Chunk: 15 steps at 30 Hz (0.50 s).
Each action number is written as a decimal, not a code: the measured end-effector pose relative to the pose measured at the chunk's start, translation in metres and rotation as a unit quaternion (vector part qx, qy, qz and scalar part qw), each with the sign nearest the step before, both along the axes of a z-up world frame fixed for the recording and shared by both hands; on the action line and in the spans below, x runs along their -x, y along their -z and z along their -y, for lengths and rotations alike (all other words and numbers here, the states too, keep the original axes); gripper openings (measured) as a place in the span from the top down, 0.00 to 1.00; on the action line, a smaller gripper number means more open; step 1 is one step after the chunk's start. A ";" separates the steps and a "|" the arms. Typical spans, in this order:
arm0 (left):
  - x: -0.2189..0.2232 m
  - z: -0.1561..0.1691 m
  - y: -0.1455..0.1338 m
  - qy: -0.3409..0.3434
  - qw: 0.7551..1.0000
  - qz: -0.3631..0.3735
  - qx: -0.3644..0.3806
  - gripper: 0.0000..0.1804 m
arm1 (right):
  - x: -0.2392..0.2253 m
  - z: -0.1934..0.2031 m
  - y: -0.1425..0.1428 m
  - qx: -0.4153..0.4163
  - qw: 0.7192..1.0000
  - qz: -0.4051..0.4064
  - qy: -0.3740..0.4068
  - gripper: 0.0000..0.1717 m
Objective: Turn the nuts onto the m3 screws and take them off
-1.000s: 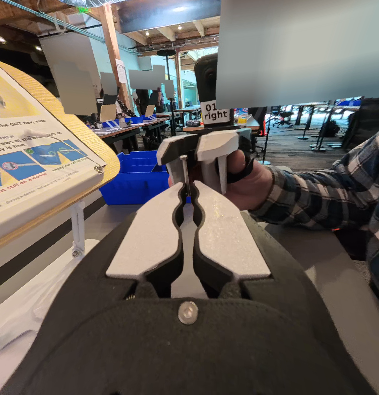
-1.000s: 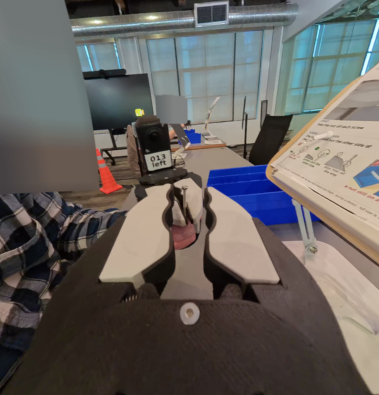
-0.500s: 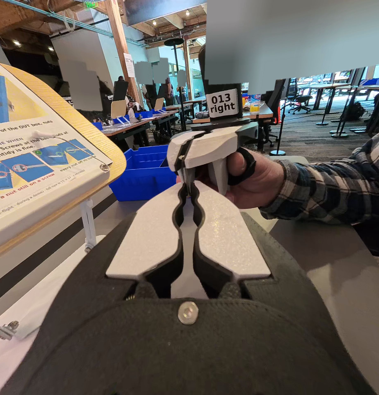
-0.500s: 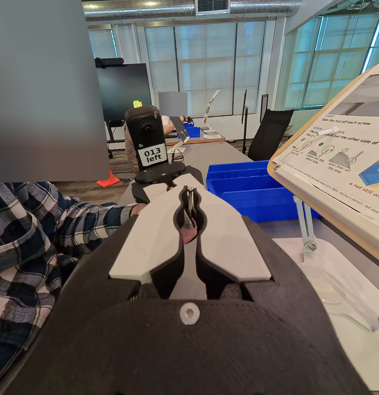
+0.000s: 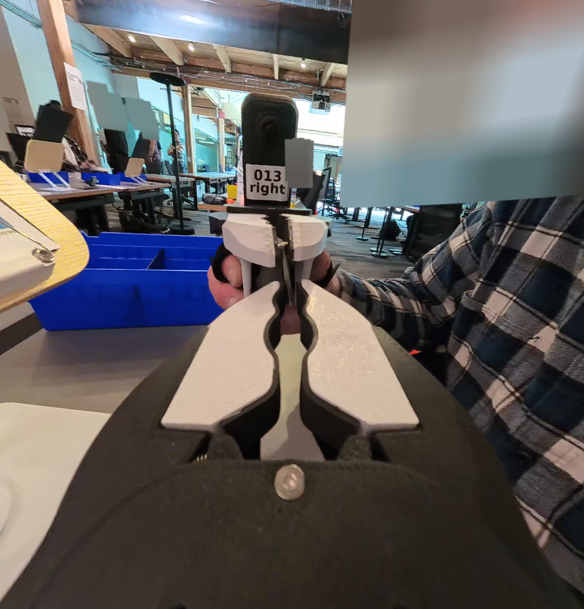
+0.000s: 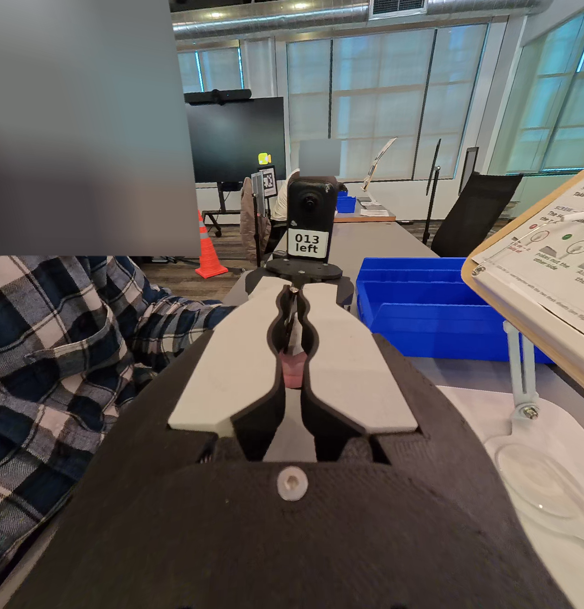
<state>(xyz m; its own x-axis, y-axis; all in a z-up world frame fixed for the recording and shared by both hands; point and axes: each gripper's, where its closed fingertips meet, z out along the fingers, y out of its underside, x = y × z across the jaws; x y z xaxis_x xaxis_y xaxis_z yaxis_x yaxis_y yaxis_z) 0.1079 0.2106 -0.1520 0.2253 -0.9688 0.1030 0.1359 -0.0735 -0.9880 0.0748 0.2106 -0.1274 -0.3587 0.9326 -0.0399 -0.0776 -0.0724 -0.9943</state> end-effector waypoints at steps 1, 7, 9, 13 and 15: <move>0.001 -0.001 -0.002 -0.003 1.000 0.006 -0.001 0.92 | 0.000 -0.002 0.000 -0.001 1.000 0.000 0.006 0.97; 0.010 -0.024 -0.002 -0.122 0.992 -0.023 -0.035 0.79 | -0.004 -0.017 -0.006 -0.005 0.998 -0.017 0.067 0.97; 0.013 -0.034 0.001 -0.174 0.982 -0.047 -0.050 0.78 | -0.004 -0.022 -0.008 -0.003 0.995 -0.022 0.092 0.97; 0.014 -0.044 0.002 -0.232 0.968 -0.069 -0.062 0.85 | -0.001 -0.026 -0.007 -0.004 0.991 -0.026 0.129 0.97; 0.009 -0.039 0.003 -0.209 0.974 -0.067 -0.058 0.93 | 0.000 -0.028 -0.006 -0.007 0.989 -0.024 0.143 0.97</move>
